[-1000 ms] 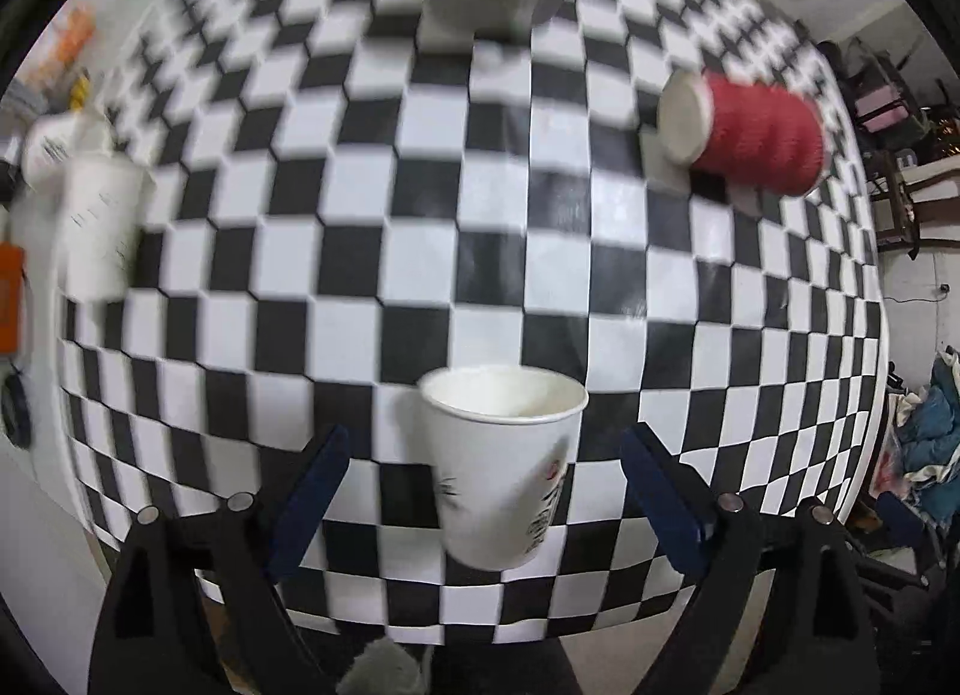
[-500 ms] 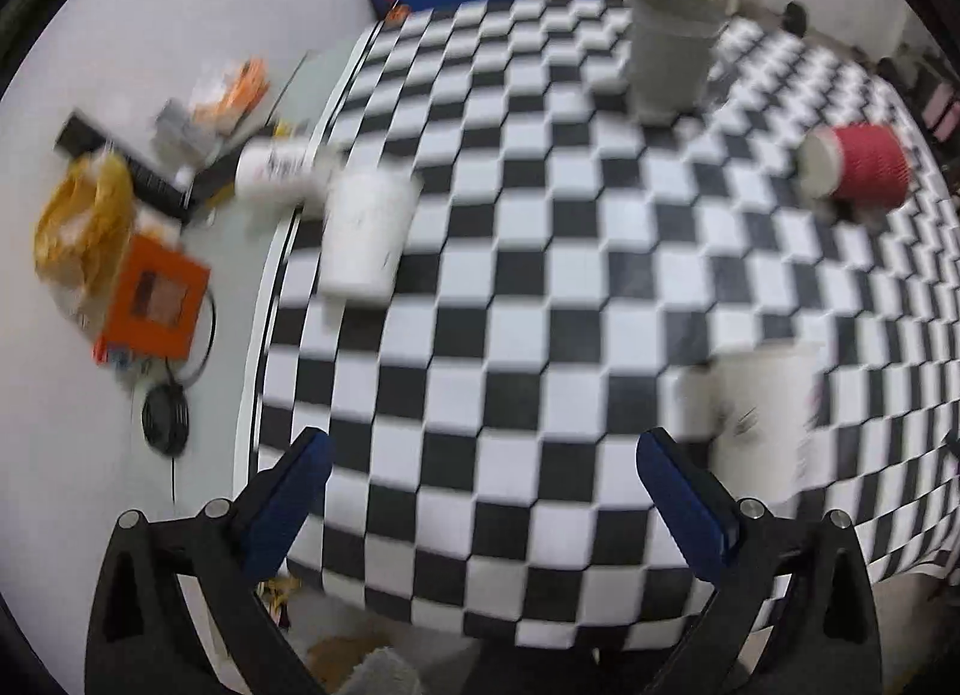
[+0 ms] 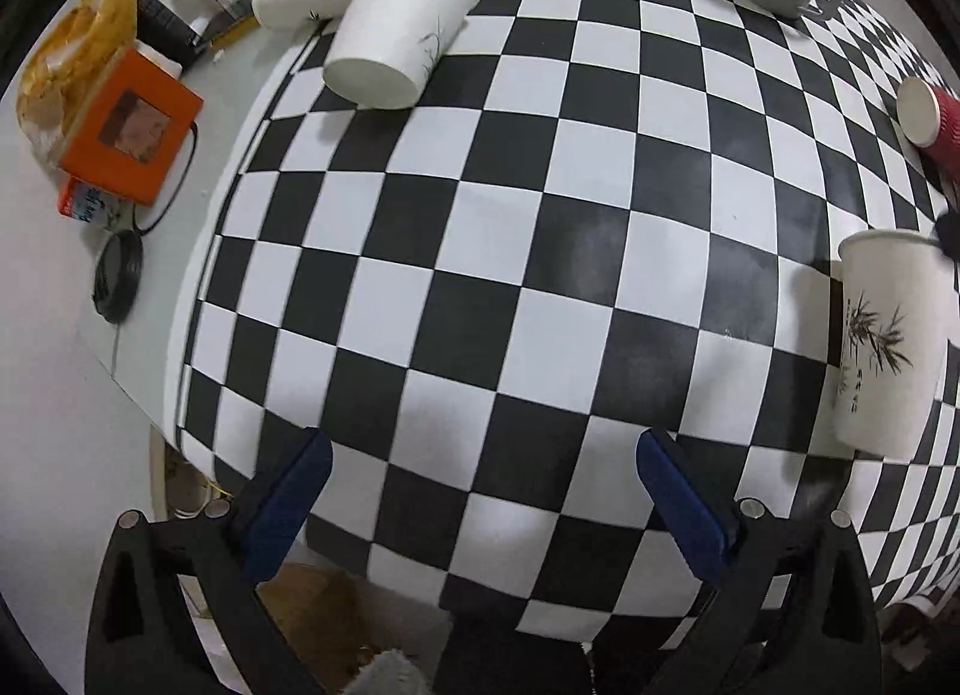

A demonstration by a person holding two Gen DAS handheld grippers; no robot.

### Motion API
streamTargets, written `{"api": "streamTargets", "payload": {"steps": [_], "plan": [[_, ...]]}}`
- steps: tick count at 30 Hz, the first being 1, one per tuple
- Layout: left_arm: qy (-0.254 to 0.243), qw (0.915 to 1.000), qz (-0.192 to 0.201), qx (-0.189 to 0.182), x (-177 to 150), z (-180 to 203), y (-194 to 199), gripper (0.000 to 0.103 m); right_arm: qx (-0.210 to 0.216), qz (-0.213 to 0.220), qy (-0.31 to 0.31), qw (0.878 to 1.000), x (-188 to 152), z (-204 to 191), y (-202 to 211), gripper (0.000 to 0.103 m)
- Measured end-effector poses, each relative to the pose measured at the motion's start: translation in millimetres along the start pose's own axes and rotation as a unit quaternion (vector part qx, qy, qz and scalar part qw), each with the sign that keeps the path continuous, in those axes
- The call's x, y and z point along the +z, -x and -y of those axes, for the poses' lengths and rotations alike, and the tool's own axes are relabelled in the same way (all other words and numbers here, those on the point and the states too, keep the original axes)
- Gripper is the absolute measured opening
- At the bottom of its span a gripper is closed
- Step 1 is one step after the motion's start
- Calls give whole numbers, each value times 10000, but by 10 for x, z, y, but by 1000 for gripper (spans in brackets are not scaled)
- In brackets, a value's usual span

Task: Flip cup upside down
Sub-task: 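Grasp the white cup with the right gripper while the left gripper releases it, then rotate the white cup with the right gripper so its opening faces down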

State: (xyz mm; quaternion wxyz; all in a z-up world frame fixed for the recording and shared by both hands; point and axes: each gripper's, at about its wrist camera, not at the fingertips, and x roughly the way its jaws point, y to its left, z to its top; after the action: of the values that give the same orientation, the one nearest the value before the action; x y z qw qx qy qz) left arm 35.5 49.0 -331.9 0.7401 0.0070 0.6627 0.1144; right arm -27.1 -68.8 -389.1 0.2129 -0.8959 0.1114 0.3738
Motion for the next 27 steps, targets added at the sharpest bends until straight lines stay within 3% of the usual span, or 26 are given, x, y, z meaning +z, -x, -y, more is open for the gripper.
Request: {"api": "streamTargets", "payload": {"steps": [3, 7, 15, 21, 24, 27], "plan": [[70, 9999, -47, -82, 31, -22, -65, 103, -292, 130, 864, 9957, 79, -149, -80, 77], [127, 9998, -80, -154, 95, -68, -134, 103, -452, 212, 1541, 9868, 92, -276, -213, 65], [113, 9998, -62, -167, 199, -130, -165, 103, -517, 312, 1808, 9817, 114, -315, -233, 65], [82, 9999, 25, -113, 240, -152, -72, 103, -196, 338, 1028, 9939, 100, -164, -187, 61], [58, 9999, 72, -69, 254, -193, -29, 103, 232, 194, 168, 9994, 42, 9, -205, 61], [34, 9999, 111, -49, 269, -207, 19, 103, 962, 31, -990, 9904, -94, 240, -253, 61]]}}
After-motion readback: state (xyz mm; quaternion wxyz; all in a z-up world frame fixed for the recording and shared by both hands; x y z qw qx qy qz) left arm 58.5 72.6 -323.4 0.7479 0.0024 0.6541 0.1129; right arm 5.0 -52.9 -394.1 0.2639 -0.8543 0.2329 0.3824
